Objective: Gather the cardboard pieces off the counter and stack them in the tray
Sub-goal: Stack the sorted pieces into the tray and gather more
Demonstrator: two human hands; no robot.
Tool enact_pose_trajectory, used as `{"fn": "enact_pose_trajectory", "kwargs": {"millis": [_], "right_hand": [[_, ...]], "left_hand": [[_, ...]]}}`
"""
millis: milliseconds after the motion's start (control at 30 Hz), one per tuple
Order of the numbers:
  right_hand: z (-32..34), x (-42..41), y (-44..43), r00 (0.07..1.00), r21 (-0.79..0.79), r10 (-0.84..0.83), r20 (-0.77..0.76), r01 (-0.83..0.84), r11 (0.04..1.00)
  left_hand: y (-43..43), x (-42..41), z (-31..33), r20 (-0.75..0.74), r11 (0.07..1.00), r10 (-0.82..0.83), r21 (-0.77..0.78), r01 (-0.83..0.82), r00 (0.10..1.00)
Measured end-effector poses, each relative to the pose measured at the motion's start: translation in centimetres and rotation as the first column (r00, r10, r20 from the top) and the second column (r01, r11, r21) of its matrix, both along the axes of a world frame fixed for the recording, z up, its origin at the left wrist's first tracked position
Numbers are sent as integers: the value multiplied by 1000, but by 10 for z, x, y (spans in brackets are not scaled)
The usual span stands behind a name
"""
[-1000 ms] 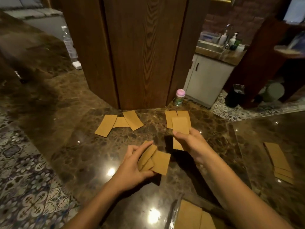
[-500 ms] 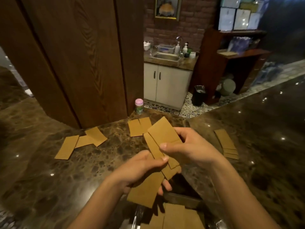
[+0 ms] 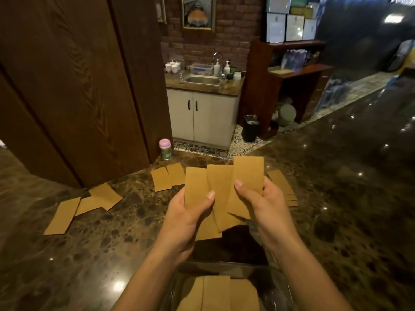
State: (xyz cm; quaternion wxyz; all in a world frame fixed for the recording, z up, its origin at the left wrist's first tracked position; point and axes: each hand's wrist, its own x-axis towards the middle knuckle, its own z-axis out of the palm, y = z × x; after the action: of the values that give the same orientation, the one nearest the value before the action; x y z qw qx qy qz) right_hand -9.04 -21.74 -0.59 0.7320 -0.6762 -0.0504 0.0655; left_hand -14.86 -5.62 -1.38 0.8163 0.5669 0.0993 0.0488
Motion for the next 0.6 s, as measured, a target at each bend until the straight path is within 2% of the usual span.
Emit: {"fn": "enact_pose_trajectory", "kwargs": {"millis": [167,300,433,600], "right_hand": [[-10,-14,-2,1000,39,-16,22,15,999],[-15,-23,-4,997,-3,72,6,-72,997],[-15,-24,-9,994,-75,108,34,-105,992],[-8,-17,-21,1000,40,-9,-18,10,999]], "left_hand": [[-18,1,0,61,999,34,10,-35,998],[-25,1,1,19,994,37,-104,-35,999],[-26,-2,2,-29,983,-29,-183,23,999],[-25,-7,2,-34,985,23,-169,-28,999]]}}
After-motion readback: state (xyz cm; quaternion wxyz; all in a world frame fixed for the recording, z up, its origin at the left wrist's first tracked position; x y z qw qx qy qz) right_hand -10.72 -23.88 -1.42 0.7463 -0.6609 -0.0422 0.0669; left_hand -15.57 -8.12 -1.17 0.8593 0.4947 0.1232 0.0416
